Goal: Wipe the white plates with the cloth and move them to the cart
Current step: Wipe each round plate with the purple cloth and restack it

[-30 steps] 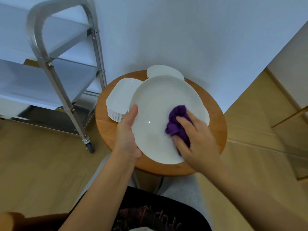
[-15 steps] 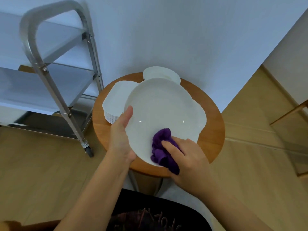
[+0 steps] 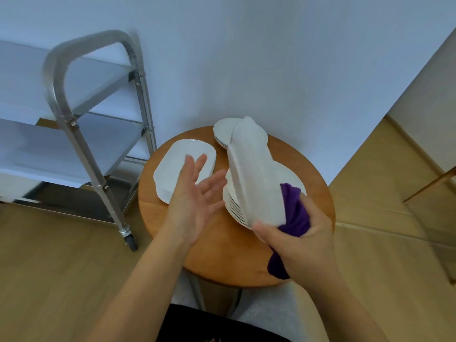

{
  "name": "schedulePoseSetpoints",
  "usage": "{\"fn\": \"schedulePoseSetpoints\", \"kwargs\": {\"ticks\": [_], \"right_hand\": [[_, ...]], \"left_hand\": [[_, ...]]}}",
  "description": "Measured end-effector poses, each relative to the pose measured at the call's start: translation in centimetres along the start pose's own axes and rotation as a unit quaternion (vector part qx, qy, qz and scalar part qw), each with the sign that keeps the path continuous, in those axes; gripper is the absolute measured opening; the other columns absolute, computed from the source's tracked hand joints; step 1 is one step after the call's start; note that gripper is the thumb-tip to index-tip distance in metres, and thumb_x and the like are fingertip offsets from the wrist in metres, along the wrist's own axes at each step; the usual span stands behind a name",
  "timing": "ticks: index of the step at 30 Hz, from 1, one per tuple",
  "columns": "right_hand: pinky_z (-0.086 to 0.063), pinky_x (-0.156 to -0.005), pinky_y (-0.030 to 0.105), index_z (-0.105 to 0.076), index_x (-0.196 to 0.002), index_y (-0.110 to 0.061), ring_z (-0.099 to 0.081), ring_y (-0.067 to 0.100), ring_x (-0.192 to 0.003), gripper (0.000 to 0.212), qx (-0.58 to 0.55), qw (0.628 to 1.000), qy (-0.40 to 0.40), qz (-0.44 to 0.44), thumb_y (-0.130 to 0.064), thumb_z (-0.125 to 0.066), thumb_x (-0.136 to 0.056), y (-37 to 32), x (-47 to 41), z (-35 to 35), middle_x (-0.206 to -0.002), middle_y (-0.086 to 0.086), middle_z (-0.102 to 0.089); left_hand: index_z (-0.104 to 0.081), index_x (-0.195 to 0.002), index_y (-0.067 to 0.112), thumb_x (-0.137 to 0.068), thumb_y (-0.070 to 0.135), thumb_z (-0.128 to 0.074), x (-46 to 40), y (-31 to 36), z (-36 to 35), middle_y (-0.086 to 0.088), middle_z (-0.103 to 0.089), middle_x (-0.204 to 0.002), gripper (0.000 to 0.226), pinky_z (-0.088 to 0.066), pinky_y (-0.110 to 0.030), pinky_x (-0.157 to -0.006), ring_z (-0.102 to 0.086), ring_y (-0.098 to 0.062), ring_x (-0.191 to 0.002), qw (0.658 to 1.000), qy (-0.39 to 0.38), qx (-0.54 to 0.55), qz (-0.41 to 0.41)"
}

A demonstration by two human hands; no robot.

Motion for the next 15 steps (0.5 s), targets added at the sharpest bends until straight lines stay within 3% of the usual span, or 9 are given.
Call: {"fn": "schedulePoseSetpoints", "kwargs": {"ticks": [2,4,7,9,12,15], "right_hand": [[-0.055,-0.062,0.022,-0.061,-0.095,-0.037,-0.065,0.006,-0.091,0.058,-0.120,0.991,-0.014,-0.050,-0.027,-0.089,-0.044,0.1,-0.6,0.6,-0.093,-0.017,-0.067],[-0.057,-0.070,0.037,-0.066,-0.105,-0.029,-0.067,0.025,-0.097,0.063,-0.258,0.962,-0.073,-0.052,-0.020,-0.084,-0.045,0.1,-0.9,0.4,-0.103,0.003,-0.070],[-0.055,-0.078,0.044,-0.065,-0.117,-0.019,-0.063,0.037,-0.106,0.068,-0.366,0.918,-0.139,-0.071,-0.011,-0.085,-0.052,1.0,-0.8,-0.3,-0.116,0.017,-0.065],[-0.055,-0.076,0.041,-0.065,-0.117,-0.019,-0.064,0.036,-0.105,0.072,-0.385,0.906,-0.147,-0.097,-0.017,-0.091,-0.050,1.8,-0.7,-0.2,-0.116,0.016,-0.066],[-0.056,-0.068,0.034,-0.068,-0.109,-0.022,-0.068,0.030,-0.096,0.073,-0.341,0.925,-0.084,-0.147,-0.028,-0.095,-0.042,3.4,-0.9,0.5,-0.111,0.014,-0.069],[-0.054,-0.065,0.030,-0.068,-0.098,-0.030,-0.070,0.018,-0.084,0.062,-0.231,0.960,0.092,-0.132,-0.039,-0.091,-0.041,4.0,-1.3,1.7,-0.100,0.006,-0.071]], "left_hand": [[-0.042,-0.134,0.031,-0.076,0.064,-0.049,-0.5,-1.4,0.9,0.003,-0.057,-0.126,0.067,-0.041,-0.041,-0.099,-0.051,-0.022,-0.123,0.997,0.056,-0.057,0.023],[-0.046,-0.134,0.022,-0.078,0.056,-0.057,-0.5,-3.1,1.2,-0.006,-0.055,-0.134,0.067,-0.040,-0.047,-0.104,-0.053,-0.026,-0.122,0.997,-0.012,0.000,0.070],[-0.061,-0.125,0.014,-0.050,0.040,-0.089,-0.4,-4.2,1.8,-0.014,-0.059,-0.129,0.084,-0.039,-0.054,-0.102,-0.055,-0.034,-0.119,0.968,-0.096,0.195,0.123],[-0.073,-0.107,0.013,-0.034,0.027,-0.095,-1.0,-4.6,2.6,-0.015,-0.065,-0.120,0.077,-0.049,-0.051,-0.091,-0.063,-0.034,-0.107,0.962,-0.089,0.232,0.111],[-0.071,-0.104,0.013,-0.026,0.019,-0.093,-1.5,-3.7,3.5,-0.013,-0.069,-0.113,0.081,-0.055,-0.046,-0.081,-0.067,-0.030,-0.099,0.979,-0.005,0.189,0.075],[-0.066,-0.110,0.015,-0.041,0.018,-0.083,-1.7,-1.3,3.8,-0.008,-0.072,-0.105,0.071,-0.058,-0.034,-0.066,-0.070,-0.024,-0.093,0.995,0.031,0.095,-0.003]]}}
Point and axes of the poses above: each hand's wrist, its own x-axis away from the middle knuckle, its own z-axis out of the back of the hand, y = z × x, the point moved 3 cm from there along -x, towards the middle knuckle
